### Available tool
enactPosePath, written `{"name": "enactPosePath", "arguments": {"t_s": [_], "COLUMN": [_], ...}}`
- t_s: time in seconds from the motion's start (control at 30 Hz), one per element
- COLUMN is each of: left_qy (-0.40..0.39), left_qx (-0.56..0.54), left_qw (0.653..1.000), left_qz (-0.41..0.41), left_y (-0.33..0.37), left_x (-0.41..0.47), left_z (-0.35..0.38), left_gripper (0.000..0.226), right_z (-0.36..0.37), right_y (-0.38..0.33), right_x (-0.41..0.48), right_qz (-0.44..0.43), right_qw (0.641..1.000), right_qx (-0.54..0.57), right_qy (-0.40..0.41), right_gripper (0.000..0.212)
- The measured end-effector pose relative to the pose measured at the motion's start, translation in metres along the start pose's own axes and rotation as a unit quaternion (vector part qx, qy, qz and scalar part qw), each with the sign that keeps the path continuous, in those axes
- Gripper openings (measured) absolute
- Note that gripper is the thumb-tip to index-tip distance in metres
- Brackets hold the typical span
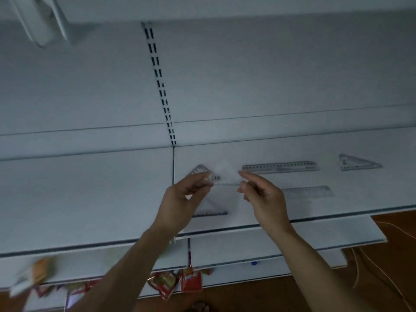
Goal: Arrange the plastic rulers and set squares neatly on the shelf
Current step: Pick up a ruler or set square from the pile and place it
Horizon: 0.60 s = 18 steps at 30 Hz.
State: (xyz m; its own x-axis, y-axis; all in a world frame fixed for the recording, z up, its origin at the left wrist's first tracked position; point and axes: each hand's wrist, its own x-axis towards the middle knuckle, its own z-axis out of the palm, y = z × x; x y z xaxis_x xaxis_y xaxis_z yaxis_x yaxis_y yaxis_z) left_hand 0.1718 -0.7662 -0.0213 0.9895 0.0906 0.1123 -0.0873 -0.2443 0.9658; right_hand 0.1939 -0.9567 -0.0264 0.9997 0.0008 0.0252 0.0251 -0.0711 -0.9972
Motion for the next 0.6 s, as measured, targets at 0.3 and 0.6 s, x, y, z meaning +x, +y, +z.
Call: {"name": "enactPosePath", "arguments": {"t_s": [0.3, 0.6], "left_qy": [0.02, -0.052], "left_qx": [-0.153, -0.108], "left_qw": [0.986, 0.992], "left_qz": [-0.067, 0.026], "left_y": [0.009, 0.016], "left_x": [-0.025, -0.01], "left_z": [-0.005, 0.007], "left_gripper": [0.027, 0.053], "right_z": [0.004, 0.026], "right_y": [-0.003, -0.016], "right_x": [-0.001, -0.001], "right_qz": [0.093, 0.275], "right_qw": [0.988, 0.902], "right_qx": [0.097, 0.258], "right_qy": [-0.079, -0.21], "right_gripper": [0.021, 0.015]}}
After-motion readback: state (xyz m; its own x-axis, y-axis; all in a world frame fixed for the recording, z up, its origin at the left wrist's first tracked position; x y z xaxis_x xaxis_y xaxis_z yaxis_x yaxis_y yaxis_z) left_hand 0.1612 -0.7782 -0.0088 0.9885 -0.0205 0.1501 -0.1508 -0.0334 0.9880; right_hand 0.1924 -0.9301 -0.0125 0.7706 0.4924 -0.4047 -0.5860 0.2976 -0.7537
